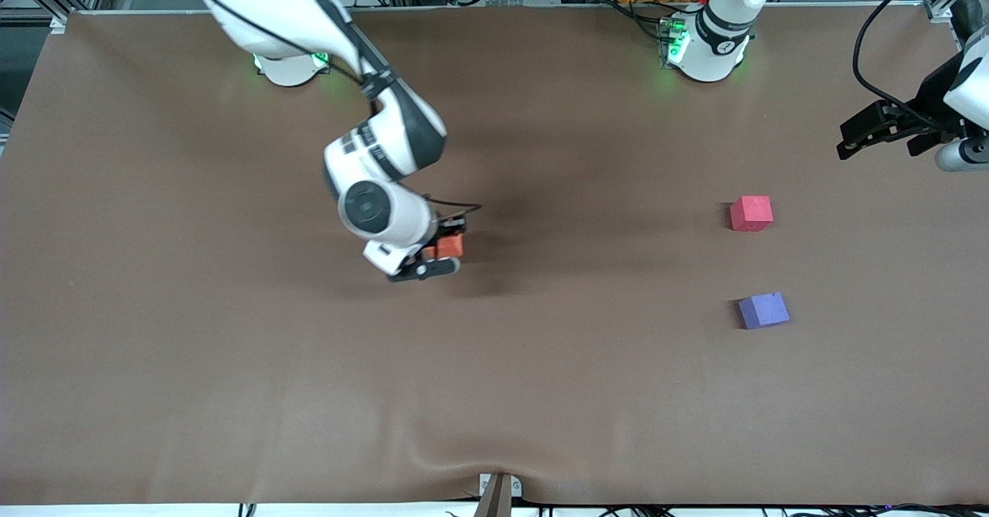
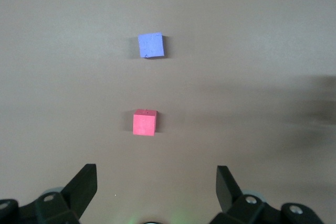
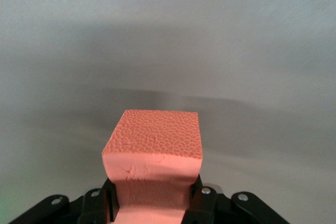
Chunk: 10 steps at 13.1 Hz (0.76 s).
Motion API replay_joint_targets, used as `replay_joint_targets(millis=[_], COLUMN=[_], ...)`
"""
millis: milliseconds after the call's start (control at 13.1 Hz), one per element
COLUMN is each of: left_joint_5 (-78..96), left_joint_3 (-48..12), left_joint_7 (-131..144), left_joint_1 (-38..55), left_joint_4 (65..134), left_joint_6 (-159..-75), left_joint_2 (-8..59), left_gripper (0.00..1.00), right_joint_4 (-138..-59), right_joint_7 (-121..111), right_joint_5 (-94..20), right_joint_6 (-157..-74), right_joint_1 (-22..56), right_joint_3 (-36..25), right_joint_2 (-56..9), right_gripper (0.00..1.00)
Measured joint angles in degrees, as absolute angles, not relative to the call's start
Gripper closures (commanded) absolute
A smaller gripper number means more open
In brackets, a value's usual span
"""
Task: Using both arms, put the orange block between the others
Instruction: 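Carry the orange cube with the right gripper toward the table middle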
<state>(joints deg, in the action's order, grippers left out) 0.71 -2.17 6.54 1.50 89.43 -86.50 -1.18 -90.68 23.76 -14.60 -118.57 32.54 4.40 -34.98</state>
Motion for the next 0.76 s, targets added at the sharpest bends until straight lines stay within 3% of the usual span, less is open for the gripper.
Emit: replay_joint_targets(millis=[764], left_joint_5=[0.71], left_joint_3=[-2.09], left_joint_7=[6.54], left_joint_1=[1.43], left_joint_4=[89.42], left_joint_6=[-86.50], left_joint_2=[-0.60], left_gripper=[0.00], right_joint_4=[-85.69], right_joint_7=[38.00], right_joint_5=[-14.33], right_joint_6=[-125.70], right_joint_1=[41.15], right_joint_3=[4.17], right_joint_2=[-42.67], right_gripper=[1.00])
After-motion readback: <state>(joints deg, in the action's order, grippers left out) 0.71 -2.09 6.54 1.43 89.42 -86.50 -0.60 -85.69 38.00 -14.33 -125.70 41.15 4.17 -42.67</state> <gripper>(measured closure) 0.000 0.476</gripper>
